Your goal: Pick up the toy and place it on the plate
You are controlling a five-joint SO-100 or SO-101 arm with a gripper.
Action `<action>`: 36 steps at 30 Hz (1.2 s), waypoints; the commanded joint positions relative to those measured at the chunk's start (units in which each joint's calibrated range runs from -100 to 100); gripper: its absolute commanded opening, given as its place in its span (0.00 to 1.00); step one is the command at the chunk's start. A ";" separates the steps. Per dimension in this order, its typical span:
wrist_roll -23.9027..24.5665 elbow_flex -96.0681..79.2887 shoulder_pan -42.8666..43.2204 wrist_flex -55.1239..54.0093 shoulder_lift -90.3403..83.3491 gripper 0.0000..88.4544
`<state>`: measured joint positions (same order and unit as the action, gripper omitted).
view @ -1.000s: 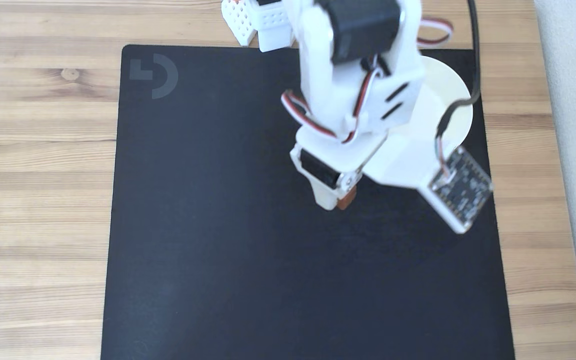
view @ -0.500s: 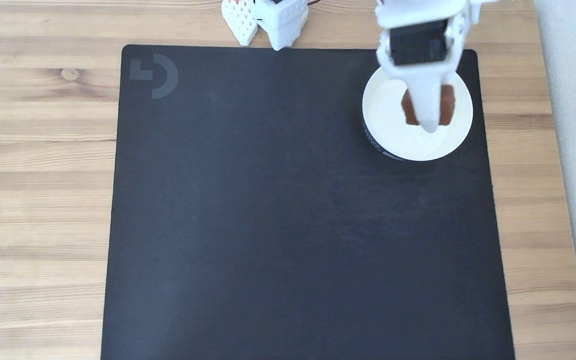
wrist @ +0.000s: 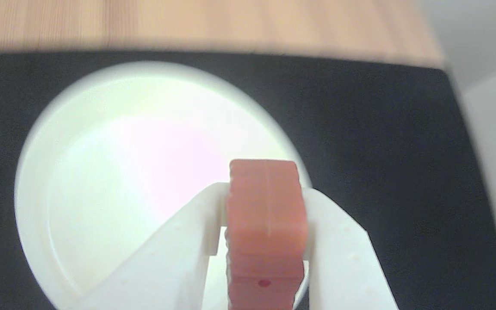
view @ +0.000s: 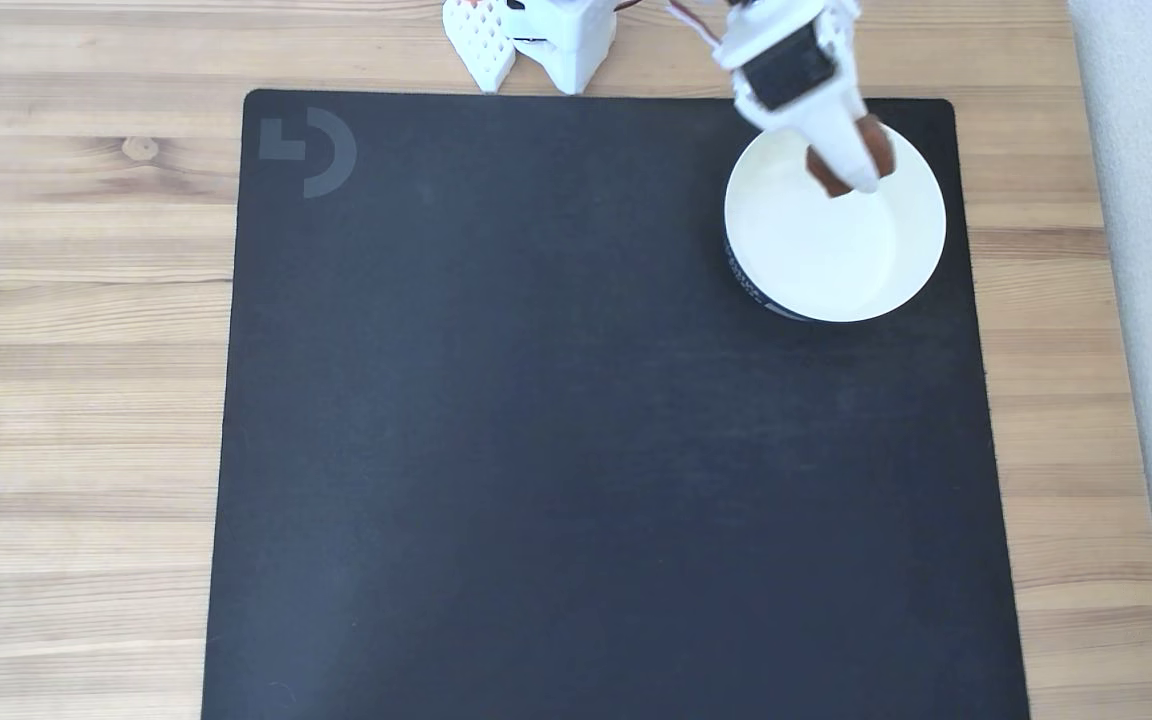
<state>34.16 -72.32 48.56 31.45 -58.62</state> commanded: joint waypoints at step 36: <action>0.03 -11.19 2.59 -3.25 -2.20 0.38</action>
<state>34.21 -83.66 51.31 28.49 -59.95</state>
